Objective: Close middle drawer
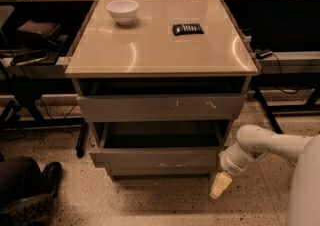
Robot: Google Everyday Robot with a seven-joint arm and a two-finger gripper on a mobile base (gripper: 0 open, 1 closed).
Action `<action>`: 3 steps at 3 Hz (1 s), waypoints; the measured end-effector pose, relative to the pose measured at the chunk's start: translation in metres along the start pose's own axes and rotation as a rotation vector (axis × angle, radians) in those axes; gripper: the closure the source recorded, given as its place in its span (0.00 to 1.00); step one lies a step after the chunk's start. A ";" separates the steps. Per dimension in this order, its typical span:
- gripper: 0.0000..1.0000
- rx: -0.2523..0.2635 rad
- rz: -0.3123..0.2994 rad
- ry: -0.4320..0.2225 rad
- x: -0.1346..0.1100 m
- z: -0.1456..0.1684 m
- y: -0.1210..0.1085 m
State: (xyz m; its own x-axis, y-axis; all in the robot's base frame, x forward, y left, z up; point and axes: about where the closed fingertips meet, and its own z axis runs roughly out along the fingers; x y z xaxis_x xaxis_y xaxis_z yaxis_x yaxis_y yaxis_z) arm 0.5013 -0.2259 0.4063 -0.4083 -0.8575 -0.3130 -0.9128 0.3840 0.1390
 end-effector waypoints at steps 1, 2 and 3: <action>0.00 -0.049 0.035 -0.042 0.007 0.008 -0.021; 0.00 -0.013 0.024 -0.042 -0.009 -0.004 -0.052; 0.00 0.020 -0.009 -0.045 -0.027 -0.014 -0.064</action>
Offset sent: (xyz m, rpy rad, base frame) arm 0.1014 -0.0198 0.0236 0.0173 -0.0590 -0.0284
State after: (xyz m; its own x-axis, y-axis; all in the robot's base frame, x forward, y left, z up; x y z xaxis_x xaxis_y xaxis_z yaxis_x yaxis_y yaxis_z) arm 0.5707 -0.2317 0.4189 -0.3996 -0.8447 -0.3561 -0.9159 0.3838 0.1172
